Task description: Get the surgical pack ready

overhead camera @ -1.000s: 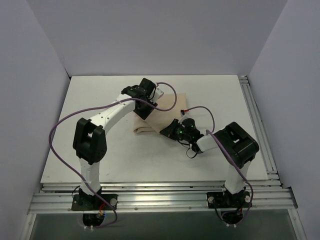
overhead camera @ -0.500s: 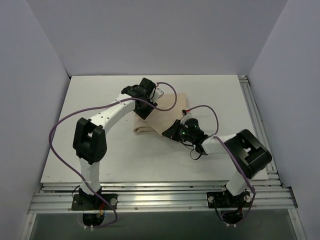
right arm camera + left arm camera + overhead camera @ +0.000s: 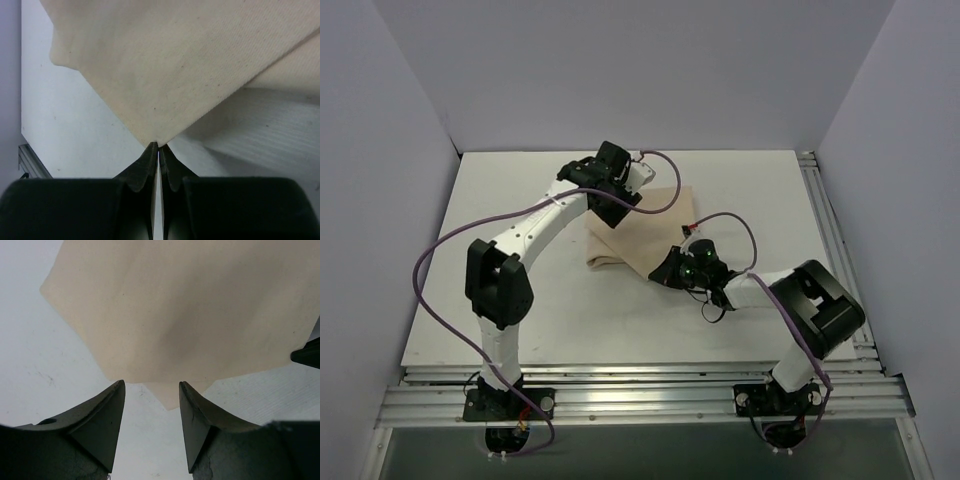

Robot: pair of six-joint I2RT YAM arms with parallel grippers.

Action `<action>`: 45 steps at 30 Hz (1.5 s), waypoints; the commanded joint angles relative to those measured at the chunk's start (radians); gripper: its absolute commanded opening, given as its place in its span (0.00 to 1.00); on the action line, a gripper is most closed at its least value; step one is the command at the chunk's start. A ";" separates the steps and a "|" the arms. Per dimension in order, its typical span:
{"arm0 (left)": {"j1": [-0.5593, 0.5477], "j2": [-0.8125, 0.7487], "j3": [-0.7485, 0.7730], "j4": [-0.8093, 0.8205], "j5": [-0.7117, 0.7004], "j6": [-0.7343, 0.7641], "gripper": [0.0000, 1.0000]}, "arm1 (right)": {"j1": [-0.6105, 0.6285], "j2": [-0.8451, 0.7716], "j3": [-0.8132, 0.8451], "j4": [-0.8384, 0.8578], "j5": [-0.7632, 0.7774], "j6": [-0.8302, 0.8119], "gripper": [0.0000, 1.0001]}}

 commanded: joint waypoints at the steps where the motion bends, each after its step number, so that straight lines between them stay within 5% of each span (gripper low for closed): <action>1: 0.004 -0.046 -0.020 -0.026 0.114 0.118 0.56 | -0.019 -0.126 -0.012 -0.103 0.008 -0.050 0.00; 7: 0.000 -0.203 -0.406 0.276 0.187 0.451 0.56 | -0.089 -0.146 -0.037 -0.151 -0.007 -0.102 0.00; 15: -0.014 -0.247 -0.527 0.414 0.305 0.757 0.65 | -0.089 -0.008 -0.041 -0.043 -0.010 -0.079 0.00; 20: -0.014 -0.249 -0.605 0.534 0.315 0.781 0.65 | -0.078 0.003 -0.029 0.003 -0.014 -0.064 0.00; 28: -0.011 -0.241 -0.537 0.289 0.405 0.885 0.61 | -0.048 0.012 0.009 0.006 -0.041 -0.056 0.00; 38: -0.011 -0.237 -0.603 0.379 0.349 0.902 0.61 | -0.026 0.044 0.028 0.004 -0.067 -0.061 0.00; 45: -0.011 -0.209 -0.602 0.497 0.302 0.864 0.42 | -0.028 0.078 0.051 0.021 -0.078 -0.049 0.00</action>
